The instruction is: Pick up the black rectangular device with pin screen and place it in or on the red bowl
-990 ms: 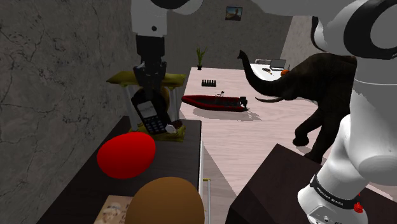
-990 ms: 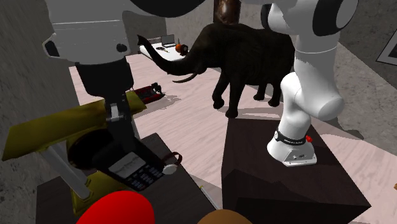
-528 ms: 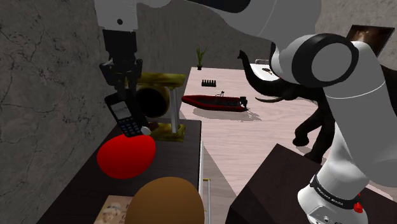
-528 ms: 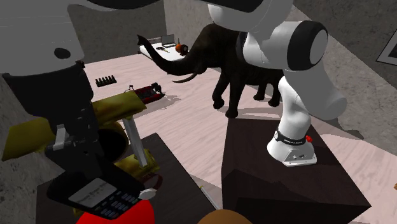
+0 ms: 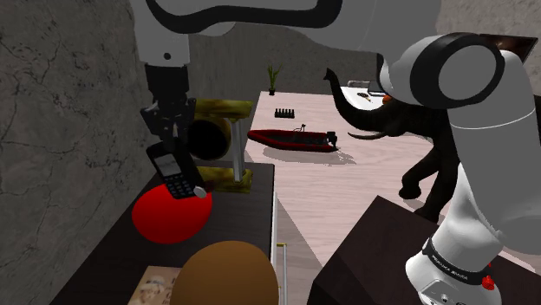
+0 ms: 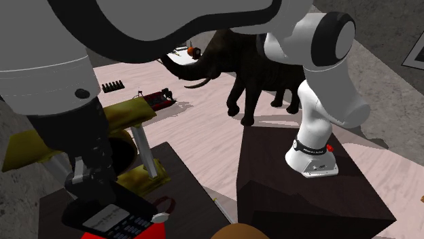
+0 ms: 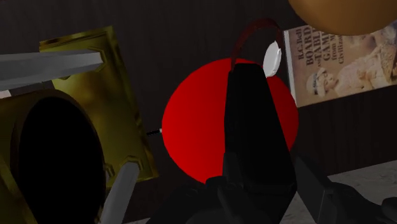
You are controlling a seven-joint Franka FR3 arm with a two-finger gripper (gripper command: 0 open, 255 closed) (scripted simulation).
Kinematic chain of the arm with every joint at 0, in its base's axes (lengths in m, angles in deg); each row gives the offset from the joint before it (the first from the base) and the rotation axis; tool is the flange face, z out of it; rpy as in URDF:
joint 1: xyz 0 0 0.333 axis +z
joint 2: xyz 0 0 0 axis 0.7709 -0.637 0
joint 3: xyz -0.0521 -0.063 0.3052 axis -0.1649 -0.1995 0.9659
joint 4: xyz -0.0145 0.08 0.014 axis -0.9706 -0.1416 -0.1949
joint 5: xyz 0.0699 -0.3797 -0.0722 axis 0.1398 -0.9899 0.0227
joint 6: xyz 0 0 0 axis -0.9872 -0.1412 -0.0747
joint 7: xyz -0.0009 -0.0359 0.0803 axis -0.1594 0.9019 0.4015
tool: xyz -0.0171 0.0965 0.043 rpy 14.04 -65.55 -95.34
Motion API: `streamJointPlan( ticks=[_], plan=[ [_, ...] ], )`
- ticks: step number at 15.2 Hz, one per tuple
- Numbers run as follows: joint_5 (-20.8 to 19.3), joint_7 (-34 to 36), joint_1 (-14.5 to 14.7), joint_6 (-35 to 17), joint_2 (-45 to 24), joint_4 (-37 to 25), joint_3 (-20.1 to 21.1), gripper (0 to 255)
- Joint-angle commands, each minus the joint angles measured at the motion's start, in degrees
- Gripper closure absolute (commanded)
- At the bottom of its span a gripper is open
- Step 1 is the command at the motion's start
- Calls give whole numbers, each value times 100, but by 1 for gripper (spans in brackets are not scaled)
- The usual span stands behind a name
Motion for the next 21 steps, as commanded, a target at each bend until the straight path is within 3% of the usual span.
streamJointPlan(
  ticks=[1, 12, 19, 20, 21],
  plan=[
    [13, -10, -32, -189, 50, 233, 2, 255],
    [54, -58, -160, -1156, 208, 1366, -3, 255],
    [54, -58, -160, -1156, 208, 1366, -3, 255],
    [54, -58, -160, -1156, 208, 1366, -3, 0],
    [54, -58, -160, -1156, 209, 1367, -3, 0]
  ],
)
